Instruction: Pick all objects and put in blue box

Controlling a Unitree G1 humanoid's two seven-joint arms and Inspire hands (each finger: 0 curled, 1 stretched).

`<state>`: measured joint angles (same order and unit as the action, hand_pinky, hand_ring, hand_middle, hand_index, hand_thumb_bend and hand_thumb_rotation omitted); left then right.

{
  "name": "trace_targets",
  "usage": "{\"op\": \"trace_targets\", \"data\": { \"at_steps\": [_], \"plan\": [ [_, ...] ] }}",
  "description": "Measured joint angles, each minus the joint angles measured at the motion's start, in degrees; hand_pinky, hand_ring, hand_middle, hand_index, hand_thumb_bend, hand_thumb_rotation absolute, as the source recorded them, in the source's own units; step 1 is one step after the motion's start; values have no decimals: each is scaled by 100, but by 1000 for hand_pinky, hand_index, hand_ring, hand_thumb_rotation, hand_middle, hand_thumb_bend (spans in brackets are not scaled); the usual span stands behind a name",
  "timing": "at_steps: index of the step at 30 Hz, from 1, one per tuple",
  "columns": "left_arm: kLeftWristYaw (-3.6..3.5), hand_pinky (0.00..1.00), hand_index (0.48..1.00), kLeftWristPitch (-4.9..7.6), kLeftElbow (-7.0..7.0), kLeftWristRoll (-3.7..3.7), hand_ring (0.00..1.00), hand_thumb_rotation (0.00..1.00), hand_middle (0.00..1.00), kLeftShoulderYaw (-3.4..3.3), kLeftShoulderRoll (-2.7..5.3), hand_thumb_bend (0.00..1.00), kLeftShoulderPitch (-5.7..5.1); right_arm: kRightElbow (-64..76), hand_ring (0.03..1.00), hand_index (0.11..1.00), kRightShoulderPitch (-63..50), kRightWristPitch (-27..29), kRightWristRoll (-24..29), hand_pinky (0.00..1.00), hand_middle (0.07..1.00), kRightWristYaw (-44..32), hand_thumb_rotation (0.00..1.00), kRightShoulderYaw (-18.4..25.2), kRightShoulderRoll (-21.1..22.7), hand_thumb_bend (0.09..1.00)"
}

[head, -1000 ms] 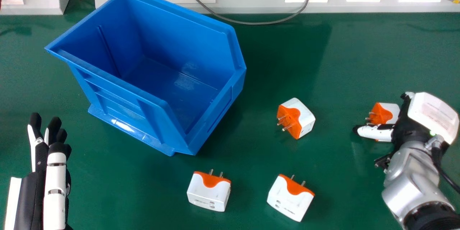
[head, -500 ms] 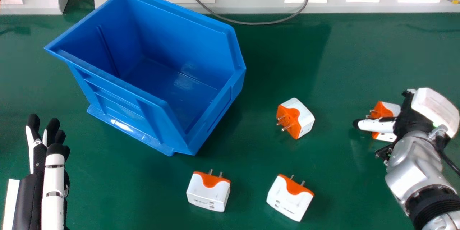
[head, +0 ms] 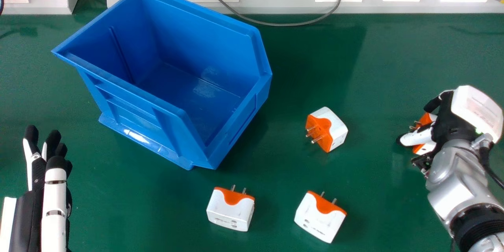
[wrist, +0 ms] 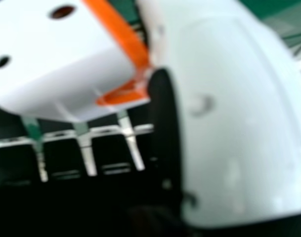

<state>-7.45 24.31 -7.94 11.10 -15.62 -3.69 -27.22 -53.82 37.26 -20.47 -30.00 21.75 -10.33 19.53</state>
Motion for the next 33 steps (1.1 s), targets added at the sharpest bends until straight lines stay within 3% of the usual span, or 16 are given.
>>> {"op": "trace_targets", "data": {
  "at_steps": [8, 10, 12, 19, 21, 26, 33],
  "plan": [
    [4, 1000, 1000, -38, -71, -1, 1000, 947, 1000, 3, 0, 259, -21, -24, 396, 577, 0, -26, 6, 314, 490, 157, 0, -69, -1, 514],
    [5, 1000, 1000, -50, -100, -12, 1000, 936, 1000, 4, 1, 257, -30, -19, 408, 517, 0, -18, 29, 295, 502, 188, 0, -49, 0, 515],
    [4, 1000, 1000, -50, -135, -45, 1000, 934, 1000, 11, 1, 251, -37, 19, 388, 550, -39, 21, 35, 279, 474, 268, 0, -40, 0, 509],
    [0, 1000, 1000, -67, -166, -48, 1000, 902, 1000, 35, 7, 256, -72, 355, 407, 492, -155, -121, 134, 263, 519, 293, 0, 104, 1, 512],
    [-5, 1000, 1000, -66, -167, -49, 1000, 902, 1000, 52, 7, 267, -74, 582, 418, 551, -244, -117, 234, 279, 511, 276, 0, 174, 20, 493],
    [-12, 1000, 1000, -64, -169, -43, 1000, 904, 1000, 61, 7, 261, -91, 1574, 446, 514, -730, -166, 235, 311, 523, 146, 0, 217, 140, 493],
    [-48, 1000, 1000, -62, -176, 5, 1000, 870, 1000, 60, 7, 256, -121, 3073, 400, 550, -1435, -253, 186, 278, 490, 105, 0, 390, 260, 488]
  ]
}}
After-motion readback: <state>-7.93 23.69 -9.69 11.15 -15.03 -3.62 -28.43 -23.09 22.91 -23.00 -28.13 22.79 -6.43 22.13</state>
